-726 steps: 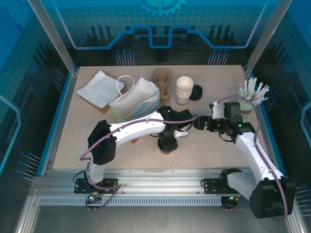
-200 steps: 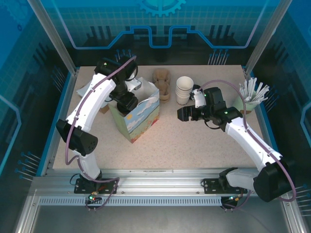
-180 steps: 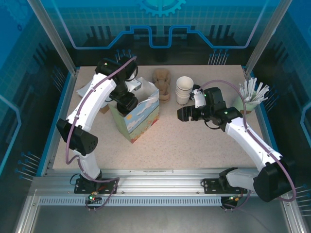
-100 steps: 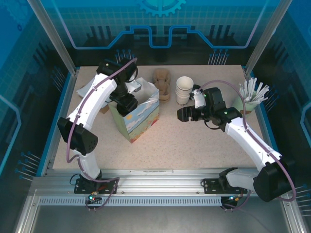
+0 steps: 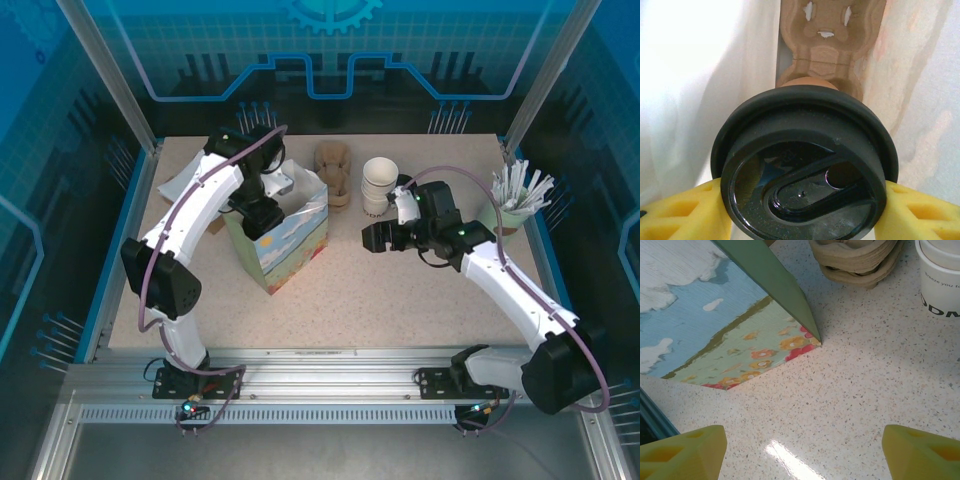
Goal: Pack the takeout coffee
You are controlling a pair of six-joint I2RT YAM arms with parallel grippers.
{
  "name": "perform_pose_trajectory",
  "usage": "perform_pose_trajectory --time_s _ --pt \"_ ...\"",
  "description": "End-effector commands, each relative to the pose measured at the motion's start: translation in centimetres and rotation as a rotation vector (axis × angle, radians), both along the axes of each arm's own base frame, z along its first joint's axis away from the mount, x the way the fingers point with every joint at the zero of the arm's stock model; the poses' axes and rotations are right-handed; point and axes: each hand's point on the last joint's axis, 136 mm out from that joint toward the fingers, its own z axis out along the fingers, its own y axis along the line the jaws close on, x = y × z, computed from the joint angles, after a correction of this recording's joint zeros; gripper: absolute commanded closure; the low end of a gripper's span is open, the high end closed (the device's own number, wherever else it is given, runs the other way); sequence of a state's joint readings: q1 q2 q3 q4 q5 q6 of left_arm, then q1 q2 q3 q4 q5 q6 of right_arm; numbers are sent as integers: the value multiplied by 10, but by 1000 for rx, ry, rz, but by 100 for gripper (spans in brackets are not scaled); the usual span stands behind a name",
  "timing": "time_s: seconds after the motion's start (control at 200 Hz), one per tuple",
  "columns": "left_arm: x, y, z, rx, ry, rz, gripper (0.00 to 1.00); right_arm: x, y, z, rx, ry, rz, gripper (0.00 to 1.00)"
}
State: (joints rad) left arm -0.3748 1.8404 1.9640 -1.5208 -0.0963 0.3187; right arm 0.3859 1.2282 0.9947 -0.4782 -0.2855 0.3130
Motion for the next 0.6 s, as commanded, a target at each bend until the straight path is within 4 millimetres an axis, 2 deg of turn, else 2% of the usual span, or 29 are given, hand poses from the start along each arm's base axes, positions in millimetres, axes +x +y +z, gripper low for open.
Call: perform_pose_trajectory --time_s 0.0,0.595 --pt "-2 2 -7 -9 24 -19 52 -2 5 -5 -14 0 14 17" --pt "-2 3 -27 12 62 -27 51 -3 8 -11 -18 15 23 17"
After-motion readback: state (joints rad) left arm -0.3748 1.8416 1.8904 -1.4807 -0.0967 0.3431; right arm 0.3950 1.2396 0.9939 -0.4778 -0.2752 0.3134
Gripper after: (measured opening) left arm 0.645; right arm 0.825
